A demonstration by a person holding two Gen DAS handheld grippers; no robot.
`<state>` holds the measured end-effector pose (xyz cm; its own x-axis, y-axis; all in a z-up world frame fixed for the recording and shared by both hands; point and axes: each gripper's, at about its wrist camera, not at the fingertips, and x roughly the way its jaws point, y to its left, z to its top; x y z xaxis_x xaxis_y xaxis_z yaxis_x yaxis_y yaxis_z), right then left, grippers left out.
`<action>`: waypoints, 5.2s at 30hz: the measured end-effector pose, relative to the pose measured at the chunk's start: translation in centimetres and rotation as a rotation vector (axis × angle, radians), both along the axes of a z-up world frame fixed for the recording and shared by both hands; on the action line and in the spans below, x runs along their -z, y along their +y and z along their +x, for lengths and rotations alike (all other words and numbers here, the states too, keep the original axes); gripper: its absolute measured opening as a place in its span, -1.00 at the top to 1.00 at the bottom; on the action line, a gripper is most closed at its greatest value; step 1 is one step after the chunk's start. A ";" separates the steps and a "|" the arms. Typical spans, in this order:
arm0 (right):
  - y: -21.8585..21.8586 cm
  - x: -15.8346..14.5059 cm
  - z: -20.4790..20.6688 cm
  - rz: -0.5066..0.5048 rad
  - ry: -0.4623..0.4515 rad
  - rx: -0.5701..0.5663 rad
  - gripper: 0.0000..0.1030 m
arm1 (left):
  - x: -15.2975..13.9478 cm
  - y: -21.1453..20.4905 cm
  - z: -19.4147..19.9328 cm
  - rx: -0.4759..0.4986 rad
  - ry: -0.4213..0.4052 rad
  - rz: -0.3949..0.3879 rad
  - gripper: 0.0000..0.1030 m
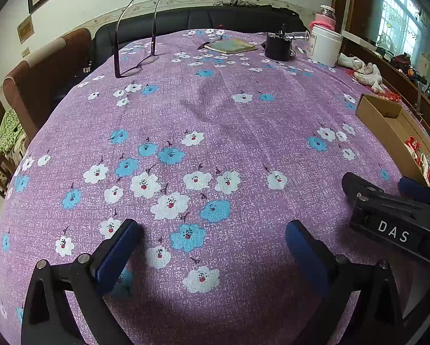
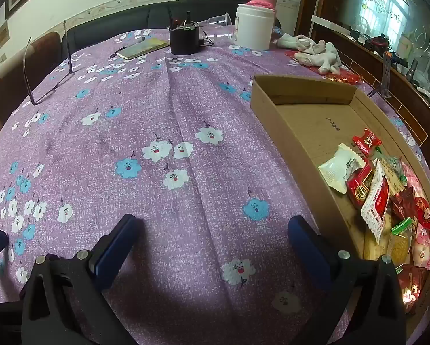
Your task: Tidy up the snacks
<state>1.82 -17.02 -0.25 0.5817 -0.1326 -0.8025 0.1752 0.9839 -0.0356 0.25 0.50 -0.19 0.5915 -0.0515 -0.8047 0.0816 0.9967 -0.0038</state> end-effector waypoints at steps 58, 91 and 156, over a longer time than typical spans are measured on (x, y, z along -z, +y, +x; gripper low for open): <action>-0.6 0.4 0.0 0.038 -0.014 -0.038 -0.99 | 0.0 0.0 0.1 0.000 0.000 0.000 -0.99; -0.6 0.2 0.0 0.038 -0.014 -0.039 -0.99 | 0.2 0.0 0.2 0.000 0.000 0.000 -0.99; -3.4 -1.9 -1.0 0.295 0.162 -0.306 -0.82 | 0.1 0.1 -0.2 0.010 0.013 0.003 -0.99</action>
<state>0.85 -20.41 1.68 0.4221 0.2739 -0.8642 -0.1097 0.9617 0.2512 0.06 0.65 -0.32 0.5807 -0.0554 -0.8122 0.0919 0.9958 -0.0022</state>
